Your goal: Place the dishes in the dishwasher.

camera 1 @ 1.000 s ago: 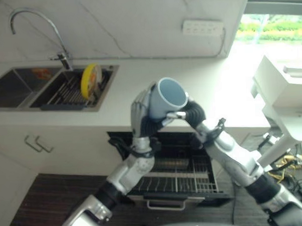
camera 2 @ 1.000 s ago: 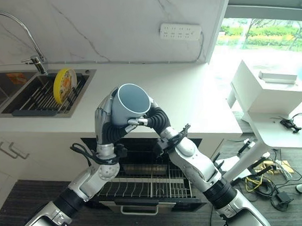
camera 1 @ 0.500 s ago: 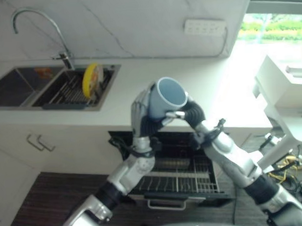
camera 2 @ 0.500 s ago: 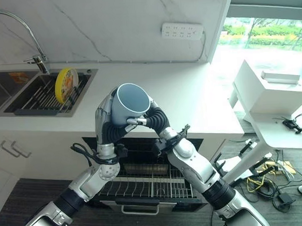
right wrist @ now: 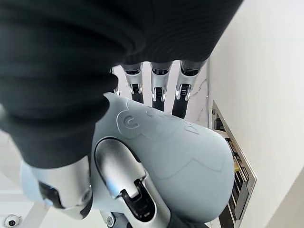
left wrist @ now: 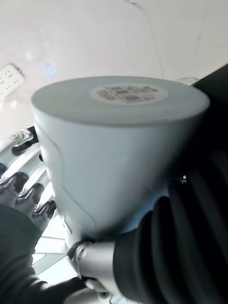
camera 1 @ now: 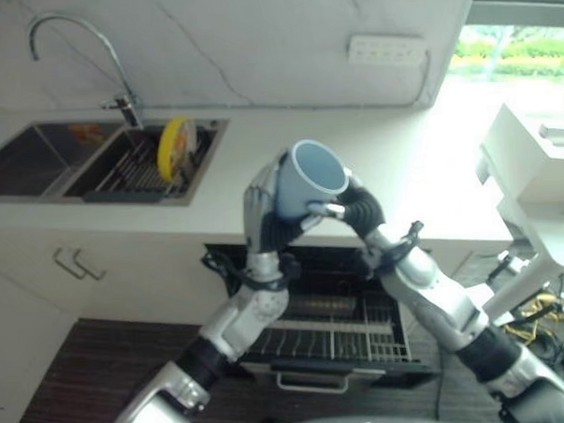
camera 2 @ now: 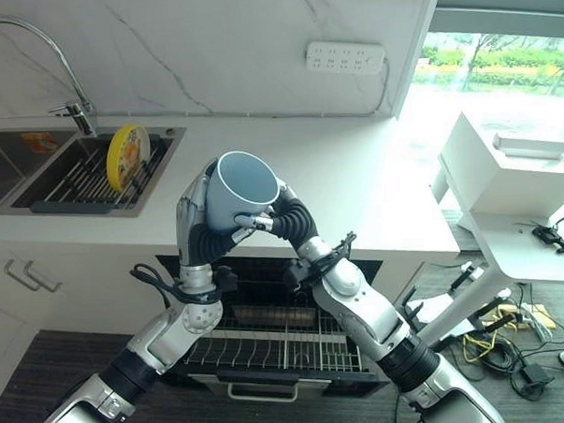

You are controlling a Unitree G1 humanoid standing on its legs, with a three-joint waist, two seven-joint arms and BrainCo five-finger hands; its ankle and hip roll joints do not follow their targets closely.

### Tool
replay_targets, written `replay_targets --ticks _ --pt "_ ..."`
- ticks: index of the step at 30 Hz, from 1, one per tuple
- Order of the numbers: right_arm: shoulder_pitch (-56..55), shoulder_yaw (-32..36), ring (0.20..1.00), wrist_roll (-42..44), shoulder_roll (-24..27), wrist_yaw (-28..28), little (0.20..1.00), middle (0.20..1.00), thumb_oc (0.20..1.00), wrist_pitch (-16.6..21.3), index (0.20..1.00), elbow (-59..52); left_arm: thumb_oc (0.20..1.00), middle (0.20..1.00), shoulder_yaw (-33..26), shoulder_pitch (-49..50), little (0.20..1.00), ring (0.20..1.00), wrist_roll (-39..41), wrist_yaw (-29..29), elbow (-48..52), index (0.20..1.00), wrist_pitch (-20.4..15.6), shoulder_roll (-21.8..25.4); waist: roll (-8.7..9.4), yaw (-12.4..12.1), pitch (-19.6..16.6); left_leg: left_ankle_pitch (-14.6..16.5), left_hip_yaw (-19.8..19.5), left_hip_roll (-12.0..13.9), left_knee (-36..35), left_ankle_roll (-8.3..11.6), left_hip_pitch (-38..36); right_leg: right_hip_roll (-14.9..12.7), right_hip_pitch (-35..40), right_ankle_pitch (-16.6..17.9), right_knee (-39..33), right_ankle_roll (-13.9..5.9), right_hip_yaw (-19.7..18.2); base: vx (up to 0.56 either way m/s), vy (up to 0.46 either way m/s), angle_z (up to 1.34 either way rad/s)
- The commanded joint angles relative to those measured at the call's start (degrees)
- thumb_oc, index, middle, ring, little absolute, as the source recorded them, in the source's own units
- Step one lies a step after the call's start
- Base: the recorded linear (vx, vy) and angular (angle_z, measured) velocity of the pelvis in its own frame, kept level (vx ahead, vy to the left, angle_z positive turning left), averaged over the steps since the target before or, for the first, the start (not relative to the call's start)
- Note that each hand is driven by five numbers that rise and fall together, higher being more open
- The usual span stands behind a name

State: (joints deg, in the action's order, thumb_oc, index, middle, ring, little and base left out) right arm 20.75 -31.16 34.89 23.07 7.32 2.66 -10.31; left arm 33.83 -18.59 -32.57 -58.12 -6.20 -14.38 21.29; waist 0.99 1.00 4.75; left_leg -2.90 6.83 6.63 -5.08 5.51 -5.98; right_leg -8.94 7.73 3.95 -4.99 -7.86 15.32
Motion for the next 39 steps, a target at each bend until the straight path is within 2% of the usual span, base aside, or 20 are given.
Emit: replay_targets --ticks 1,14,15,16,39 --pt "13.88 -1.21 0.200 0.66 -4.21 -0.41 0.200 0.200 0.200 5.90 0.200 -2.57 0.200 0.200 10.45 -5.60 0.200 0.200 -2.76 4.35 -1.20 0.200 -4.12 -0.05 0.92 -1.25 0.43 6.77 3.30 1.62 2.61 -0.91 -1.66 -3.11 0.32 -7.18 4.87 -2.41 -0.35 0.00 0.000 0.00" --pt "14.29 -1.24 0.200 0.83 -4.86 1.02 0.200 0.200 0.200 6.33 0.200 -2.33 0.200 0.200 11.78 -5.55 0.200 0.200 -2.77 5.84 -1.91 0.200 -4.81 -0.15 0.63 -1.18 0.43 6.71 3.63 1.72 2.49 -0.95 -1.86 -3.15 0.50 -7.28 4.81 -2.35 -0.08 0.00 0.000 0.00" --pt "14.25 -1.16 0.671 0.96 -5.02 0.98 0.671 0.671 0.671 6.07 0.671 -2.26 0.200 0.200 11.77 -5.41 0.200 0.200 -2.87 5.76 -2.02 0.200 -5.04 -0.22 0.62 -1.20 0.45 6.72 3.61 1.68 2.45 -0.96 -1.88 -3.15 0.52 -7.28 4.77 -2.34 -0.08 0.00 0.000 0.00" --pt "14.36 -1.18 1.000 1.31 -5.07 1.01 1.000 1.000 1.000 6.11 1.000 -2.35 0.200 0.200 11.73 -5.42 0.200 0.200 -2.83 5.85 -1.87 0.200 -4.91 -0.32 0.61 -1.21 0.52 6.72 3.63 1.68 2.48 -0.96 -1.88 -3.17 0.53 -7.29 4.78 -2.34 -0.08 0.00 0.000 0.00" --pt "20.31 -4.50 1.000 2.79 -9.21 -0.93 1.000 1.000 1.000 7.28 1.000 0.13 0.200 0.200 14.13 -7.20 0.200 0.200 -0.74 7.00 -3.27 0.200 -4.44 -1.88 0.52 -2.58 0.61 6.71 2.85 1.49 2.62 -1.04 -1.57 -3.28 0.77 -7.41 4.67 -2.08 0.65 0.00 0.000 0.01"
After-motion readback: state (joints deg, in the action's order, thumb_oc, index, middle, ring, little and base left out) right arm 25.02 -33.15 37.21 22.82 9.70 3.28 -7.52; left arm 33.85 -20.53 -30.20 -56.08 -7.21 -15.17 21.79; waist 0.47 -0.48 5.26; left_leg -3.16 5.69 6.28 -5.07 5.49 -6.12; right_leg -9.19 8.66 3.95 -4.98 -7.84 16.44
